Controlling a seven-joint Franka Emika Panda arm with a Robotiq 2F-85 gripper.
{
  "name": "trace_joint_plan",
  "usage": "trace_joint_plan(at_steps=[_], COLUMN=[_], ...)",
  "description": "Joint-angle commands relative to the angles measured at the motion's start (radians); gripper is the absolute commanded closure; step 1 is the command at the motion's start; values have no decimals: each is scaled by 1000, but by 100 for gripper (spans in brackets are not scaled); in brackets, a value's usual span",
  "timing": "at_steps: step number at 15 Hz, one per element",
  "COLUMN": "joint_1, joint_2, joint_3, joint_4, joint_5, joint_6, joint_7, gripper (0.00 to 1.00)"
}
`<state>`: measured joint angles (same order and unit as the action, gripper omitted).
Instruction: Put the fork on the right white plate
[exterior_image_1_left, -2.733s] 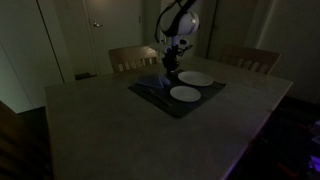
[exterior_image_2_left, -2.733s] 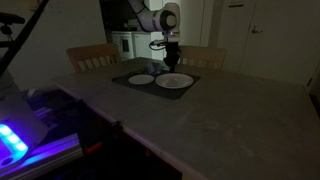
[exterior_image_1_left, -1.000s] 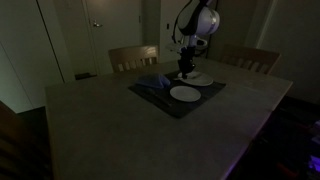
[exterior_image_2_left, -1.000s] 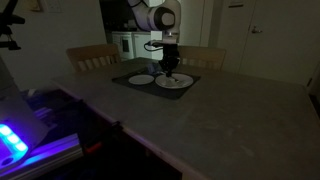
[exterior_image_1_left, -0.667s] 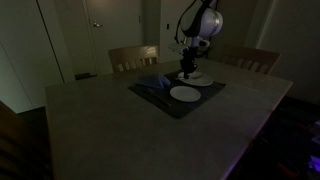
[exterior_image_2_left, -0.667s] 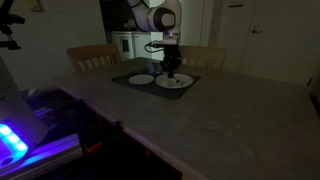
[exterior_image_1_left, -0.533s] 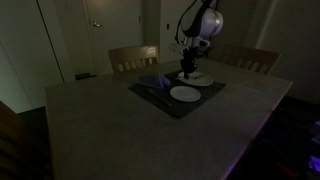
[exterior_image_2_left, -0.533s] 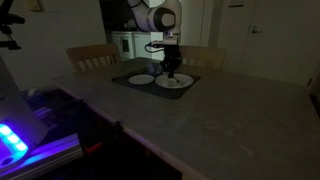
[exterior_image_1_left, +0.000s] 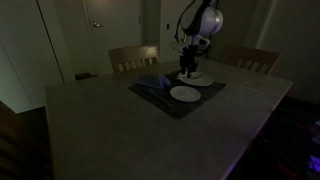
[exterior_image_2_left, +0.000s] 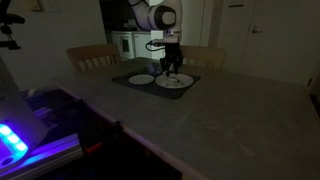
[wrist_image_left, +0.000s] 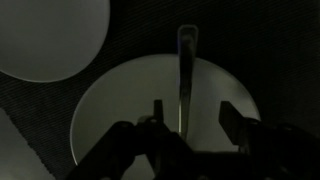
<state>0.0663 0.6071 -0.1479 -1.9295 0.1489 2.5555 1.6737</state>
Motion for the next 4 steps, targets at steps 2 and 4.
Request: trace_joint_plan(at_steps=[2, 4], joint_1=[3, 1], joint_2=[-37, -42], joint_3=[-8, -5], joint_4=[29, 42], joint_5=[-7, -8], joint_6=[-71, -82], joint_7=[13, 13], gripper=[2, 0])
